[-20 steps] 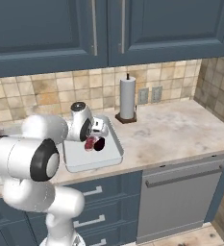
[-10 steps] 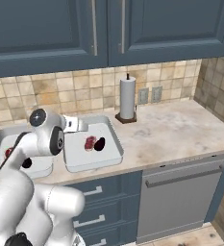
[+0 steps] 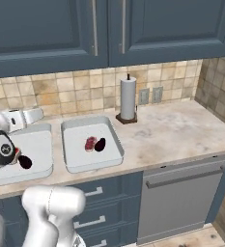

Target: Place one eggplant and one steak in each tupperware on the nearby counter, to pack two identical lunches.

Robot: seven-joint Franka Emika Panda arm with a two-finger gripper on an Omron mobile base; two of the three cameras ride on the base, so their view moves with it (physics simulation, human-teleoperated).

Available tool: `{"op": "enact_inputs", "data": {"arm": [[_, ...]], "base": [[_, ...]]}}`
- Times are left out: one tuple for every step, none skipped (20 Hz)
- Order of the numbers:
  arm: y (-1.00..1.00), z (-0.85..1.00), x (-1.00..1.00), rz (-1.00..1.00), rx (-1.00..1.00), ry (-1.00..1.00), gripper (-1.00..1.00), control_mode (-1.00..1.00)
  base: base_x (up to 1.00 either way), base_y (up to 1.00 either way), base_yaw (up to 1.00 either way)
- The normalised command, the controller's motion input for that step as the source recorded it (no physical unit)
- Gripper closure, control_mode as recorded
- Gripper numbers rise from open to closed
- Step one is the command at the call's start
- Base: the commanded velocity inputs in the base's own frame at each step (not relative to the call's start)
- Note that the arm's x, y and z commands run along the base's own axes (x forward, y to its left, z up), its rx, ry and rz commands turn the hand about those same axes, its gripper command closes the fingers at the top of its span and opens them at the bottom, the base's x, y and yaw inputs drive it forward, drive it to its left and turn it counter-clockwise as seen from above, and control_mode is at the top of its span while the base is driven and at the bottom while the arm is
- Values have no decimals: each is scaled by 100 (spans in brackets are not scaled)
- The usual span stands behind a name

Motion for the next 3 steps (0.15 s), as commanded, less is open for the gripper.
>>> {"op": "enact_inputs", "data": {"arm": [[100, 100, -100, 0, -28, -52, -100, -100], [100, 89, -100, 0, -25, -53, -100, -100], [88, 16, -100, 4, -29, -38, -100, -100]], "base": [[0, 0, 0], [0, 0, 0], [0, 0, 0]]}}
